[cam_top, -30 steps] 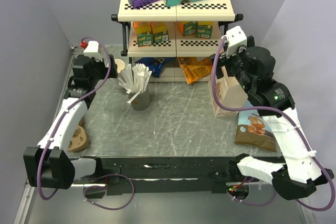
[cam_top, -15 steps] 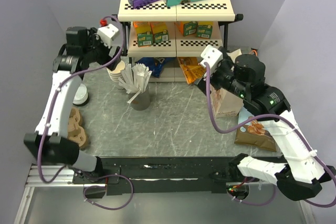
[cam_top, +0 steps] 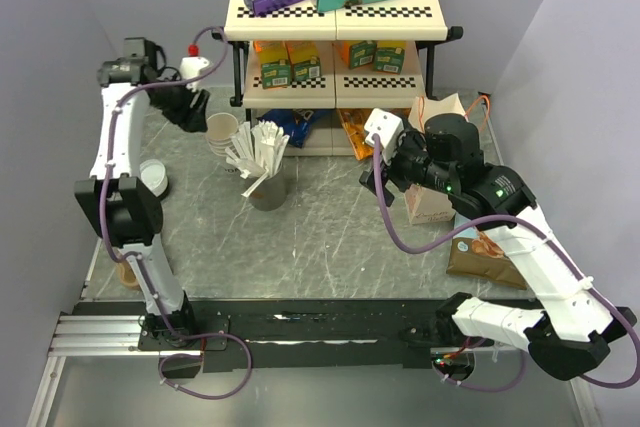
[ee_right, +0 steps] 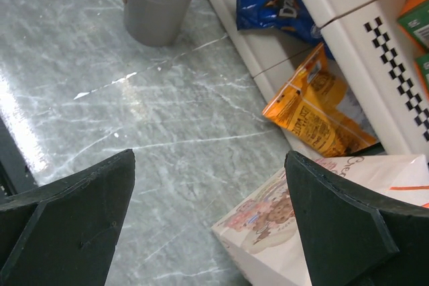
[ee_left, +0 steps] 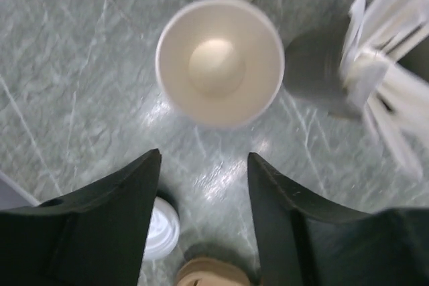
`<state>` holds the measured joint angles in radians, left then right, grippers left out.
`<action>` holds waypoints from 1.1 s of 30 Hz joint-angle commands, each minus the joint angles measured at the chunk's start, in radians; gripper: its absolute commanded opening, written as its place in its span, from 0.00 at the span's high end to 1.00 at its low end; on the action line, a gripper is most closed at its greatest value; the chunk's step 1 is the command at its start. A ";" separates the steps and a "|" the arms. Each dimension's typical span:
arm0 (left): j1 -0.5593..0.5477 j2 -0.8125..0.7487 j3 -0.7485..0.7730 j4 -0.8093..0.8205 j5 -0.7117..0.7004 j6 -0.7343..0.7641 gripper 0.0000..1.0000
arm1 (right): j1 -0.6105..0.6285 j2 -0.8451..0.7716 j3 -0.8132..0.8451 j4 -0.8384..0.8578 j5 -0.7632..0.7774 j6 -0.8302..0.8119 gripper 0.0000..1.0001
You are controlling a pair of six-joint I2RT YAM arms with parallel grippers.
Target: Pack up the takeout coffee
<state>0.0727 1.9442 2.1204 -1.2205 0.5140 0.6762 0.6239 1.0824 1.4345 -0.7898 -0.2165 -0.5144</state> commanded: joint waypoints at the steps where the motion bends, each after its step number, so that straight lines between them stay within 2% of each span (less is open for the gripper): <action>1: 0.024 -0.118 -0.072 -0.086 0.096 0.225 0.45 | 0.008 0.007 -0.005 -0.017 -0.018 0.020 0.02; 4: 0.003 -0.166 -0.204 -0.053 0.041 0.336 0.44 | 0.008 0.020 -0.006 -0.020 -0.026 0.019 0.02; 8: -0.008 -0.191 -0.244 0.019 0.007 0.393 0.44 | 0.008 0.033 -0.016 -0.014 -0.024 0.022 0.02; 13: -0.039 -0.162 -0.211 0.049 0.012 0.466 0.45 | 0.008 0.033 -0.028 -0.020 -0.021 0.025 0.01; 20: -0.108 -0.125 -0.194 0.052 -0.069 0.574 0.50 | 0.008 0.033 -0.037 -0.025 -0.006 0.019 0.01; 27: -0.129 -0.062 -0.119 0.012 -0.114 0.617 0.51 | 0.008 0.022 -0.055 -0.014 0.003 0.014 0.00; 33: -0.136 -0.005 -0.082 -0.034 -0.155 0.631 0.58 | 0.010 0.014 -0.074 -0.005 0.019 0.013 0.00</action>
<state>-0.0597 1.9152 1.9903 -1.1984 0.3809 1.2621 0.6243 1.1172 1.3701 -0.8165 -0.2195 -0.4995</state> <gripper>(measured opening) 0.424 0.995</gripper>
